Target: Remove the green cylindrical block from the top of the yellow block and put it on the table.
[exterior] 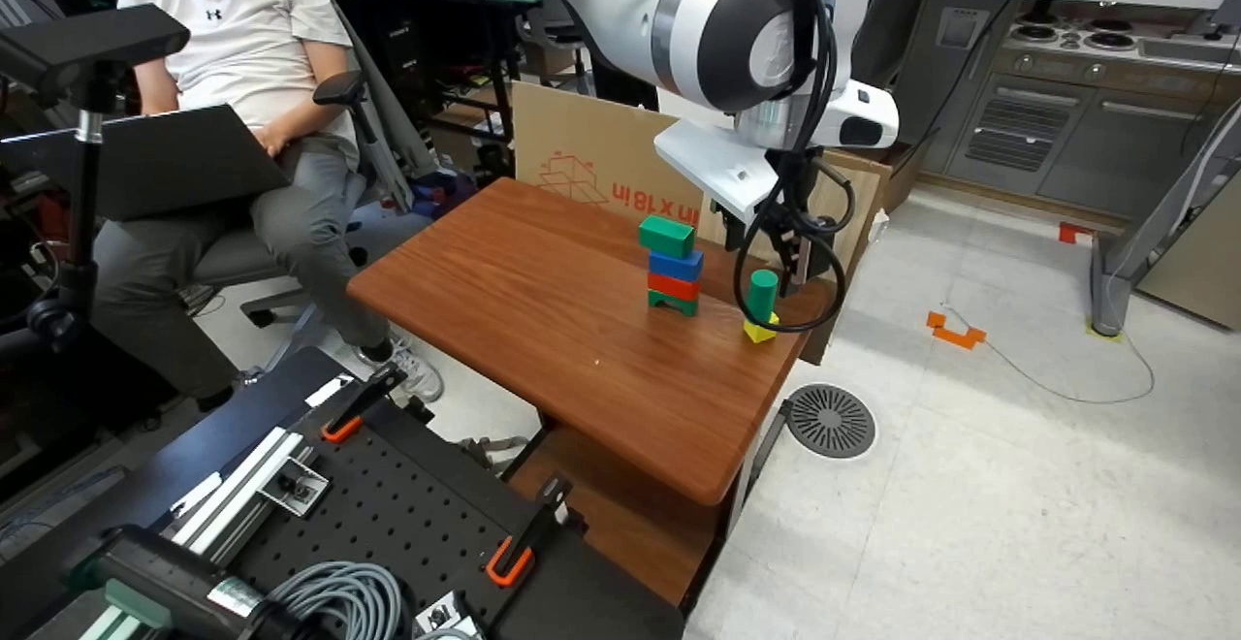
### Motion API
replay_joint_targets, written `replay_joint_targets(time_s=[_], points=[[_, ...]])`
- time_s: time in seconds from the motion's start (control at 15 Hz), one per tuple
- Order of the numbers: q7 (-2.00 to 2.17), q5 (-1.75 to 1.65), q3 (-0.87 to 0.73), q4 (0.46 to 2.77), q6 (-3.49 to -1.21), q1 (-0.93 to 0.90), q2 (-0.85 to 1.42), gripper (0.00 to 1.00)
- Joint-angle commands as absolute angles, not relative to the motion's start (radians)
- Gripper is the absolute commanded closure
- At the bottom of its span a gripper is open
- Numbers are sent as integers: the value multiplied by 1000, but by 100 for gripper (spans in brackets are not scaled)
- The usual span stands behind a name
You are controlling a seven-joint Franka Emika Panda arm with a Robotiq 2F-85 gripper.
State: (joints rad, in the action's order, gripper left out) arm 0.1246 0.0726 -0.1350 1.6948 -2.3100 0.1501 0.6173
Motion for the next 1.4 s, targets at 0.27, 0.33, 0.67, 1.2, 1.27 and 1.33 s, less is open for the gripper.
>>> replay_joint_targets(time_s=[0.27, 0.33, 0.67, 1.2, 1.27, 1.33], points=[[107, 80, -120, 1651, -2297, 162, 654, 0], [110, 78, -120, 1649, -2297, 160, 660, 0], [115, 73, -122, 1632, -2295, 156, 690, 0], [105, 83, -110, 1608, -2293, 161, 706, 73], [76, 107, -90, 1609, -2276, 178, 693, 80], [61, 118, -80, 1614, -2274, 184, 682, 89]])
